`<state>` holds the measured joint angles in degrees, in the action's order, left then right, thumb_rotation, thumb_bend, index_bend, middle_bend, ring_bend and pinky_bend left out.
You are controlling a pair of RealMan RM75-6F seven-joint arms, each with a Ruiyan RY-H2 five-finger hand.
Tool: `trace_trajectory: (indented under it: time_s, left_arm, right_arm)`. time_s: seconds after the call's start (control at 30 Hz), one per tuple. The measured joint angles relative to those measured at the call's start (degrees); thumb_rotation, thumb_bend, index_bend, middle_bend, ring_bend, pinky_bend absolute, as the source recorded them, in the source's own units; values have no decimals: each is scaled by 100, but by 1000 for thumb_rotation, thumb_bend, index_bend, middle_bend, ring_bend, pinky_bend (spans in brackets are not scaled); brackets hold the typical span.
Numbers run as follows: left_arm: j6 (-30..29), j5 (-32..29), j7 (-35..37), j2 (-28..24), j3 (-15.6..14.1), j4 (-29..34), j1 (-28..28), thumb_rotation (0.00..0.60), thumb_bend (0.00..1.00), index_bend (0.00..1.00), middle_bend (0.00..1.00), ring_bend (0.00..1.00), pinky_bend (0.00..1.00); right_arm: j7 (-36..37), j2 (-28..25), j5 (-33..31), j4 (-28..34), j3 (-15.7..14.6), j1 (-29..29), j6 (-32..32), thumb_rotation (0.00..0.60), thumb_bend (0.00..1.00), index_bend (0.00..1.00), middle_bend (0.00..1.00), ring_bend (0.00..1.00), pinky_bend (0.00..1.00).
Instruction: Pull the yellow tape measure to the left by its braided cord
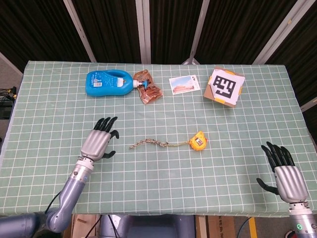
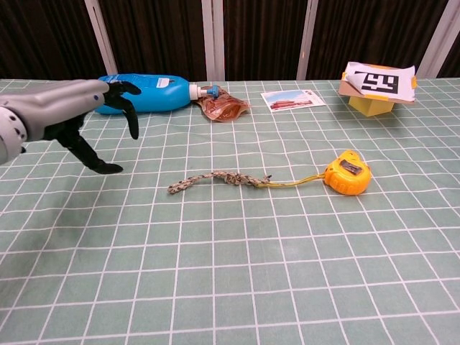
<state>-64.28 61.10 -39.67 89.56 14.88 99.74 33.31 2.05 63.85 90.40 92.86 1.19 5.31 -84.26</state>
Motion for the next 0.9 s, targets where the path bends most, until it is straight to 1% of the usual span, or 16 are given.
trace_trajectory:
  time_s: [0.2,0.4,0.57,0.9]
  left_arm:
    - [-77,-456,-242,585,29,-479,255,600,299,460,21,0,0]
    - [-115,-730,-356,955,25,-913,431,600,356,466,23,0,0]
    - [-82,-878,-344,1183,13,-1174,539,600,397,483,27,0,0]
    - [-4,-976,-244,1526,-56,-1598,704,600,423,498,30,0,0]
  right_arm:
    - [70,-16,-4,0,-10,4,27,600,231,0,0,0,0]
    - [102,-24,21,-13,-19,13,37,600,230,0,0,0,0]
    - [126,-20,30,-24,-26,15,41,600,231,0,0,0,0]
    - [184,-29,2,-24,-32,19,75,600,231,0,0,0,0]
